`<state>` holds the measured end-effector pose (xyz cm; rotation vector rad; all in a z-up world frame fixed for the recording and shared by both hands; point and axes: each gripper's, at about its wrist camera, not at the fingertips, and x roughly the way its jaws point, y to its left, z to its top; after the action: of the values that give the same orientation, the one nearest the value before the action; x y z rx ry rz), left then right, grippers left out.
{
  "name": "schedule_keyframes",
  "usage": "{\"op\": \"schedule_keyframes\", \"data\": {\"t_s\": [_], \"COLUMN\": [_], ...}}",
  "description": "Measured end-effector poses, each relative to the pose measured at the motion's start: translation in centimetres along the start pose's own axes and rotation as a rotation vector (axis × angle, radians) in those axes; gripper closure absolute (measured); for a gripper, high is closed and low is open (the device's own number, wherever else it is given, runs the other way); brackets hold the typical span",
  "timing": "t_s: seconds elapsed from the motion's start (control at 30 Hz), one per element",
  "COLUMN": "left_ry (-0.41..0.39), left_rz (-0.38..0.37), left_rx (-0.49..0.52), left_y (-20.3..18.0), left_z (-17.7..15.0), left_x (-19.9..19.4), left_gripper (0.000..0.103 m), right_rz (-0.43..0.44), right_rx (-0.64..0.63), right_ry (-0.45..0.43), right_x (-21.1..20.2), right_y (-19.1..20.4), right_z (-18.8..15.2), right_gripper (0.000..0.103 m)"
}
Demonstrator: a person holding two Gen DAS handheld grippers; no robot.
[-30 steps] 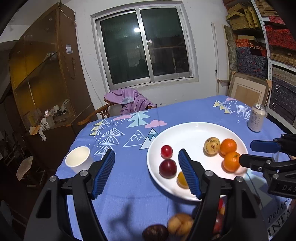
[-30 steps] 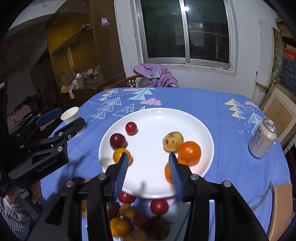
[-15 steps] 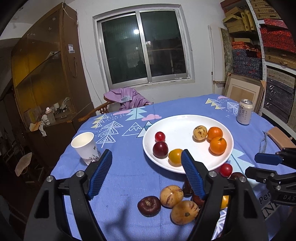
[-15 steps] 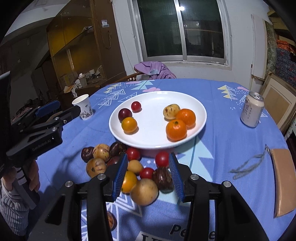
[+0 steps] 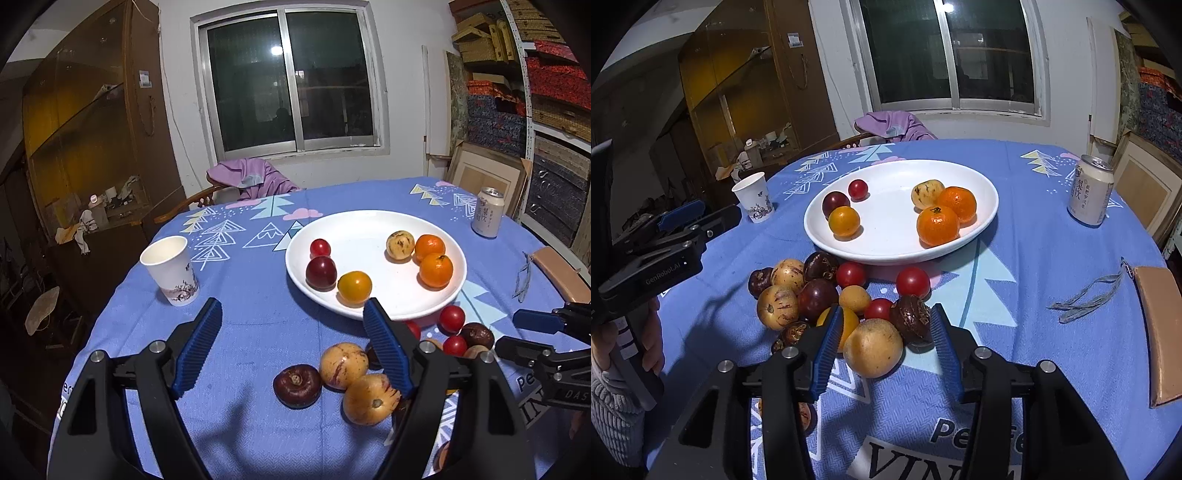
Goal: Organize fruits
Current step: 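Move both tools back to the fruit cluster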
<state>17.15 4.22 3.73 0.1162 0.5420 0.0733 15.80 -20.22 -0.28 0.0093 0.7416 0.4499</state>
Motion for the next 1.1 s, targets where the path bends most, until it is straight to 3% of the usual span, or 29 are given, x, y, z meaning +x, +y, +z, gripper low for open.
{"op": "schedule_keyframes", "data": {"t_s": [0.2,0.5,0.77,0.93,1.1], "left_ry": [0.04,0.221,0.177,0.201,0.226], "left_rz": [-0.006,-0.115,-0.206,-0.222,-0.236], "left_rx": [-0.001,-0.085,0.03,0.101,0.073], "left_y": [0.4,3.2,0.0,-2.2,-1.8], "left_z": [-1.0,-4.2,-4.5,-5.2,-5.3], "left_x": [1.2,4.9,3.4,3.8,4.3], "left_gripper": [0.023,0.019,0.019,0.019,0.019], "right_rz": [0.003,0.055,0.111,0.13,0.156], "right_rx": [-0.016,-0.043,-0.127,-0.164,-0.148], "right_ry": [0.014,0.047,0.075,0.098,0.117], "right_x": [0.2,0.2,-0.1,0.2,0.5], "right_y": [0.5,1.7,4.4,5.5,5.4], "right_z": [-0.5,-2.5,-3.7,-4.3,-4.3], "right_gripper": [0.049,0.043,0.042,0.04,0.04]}}
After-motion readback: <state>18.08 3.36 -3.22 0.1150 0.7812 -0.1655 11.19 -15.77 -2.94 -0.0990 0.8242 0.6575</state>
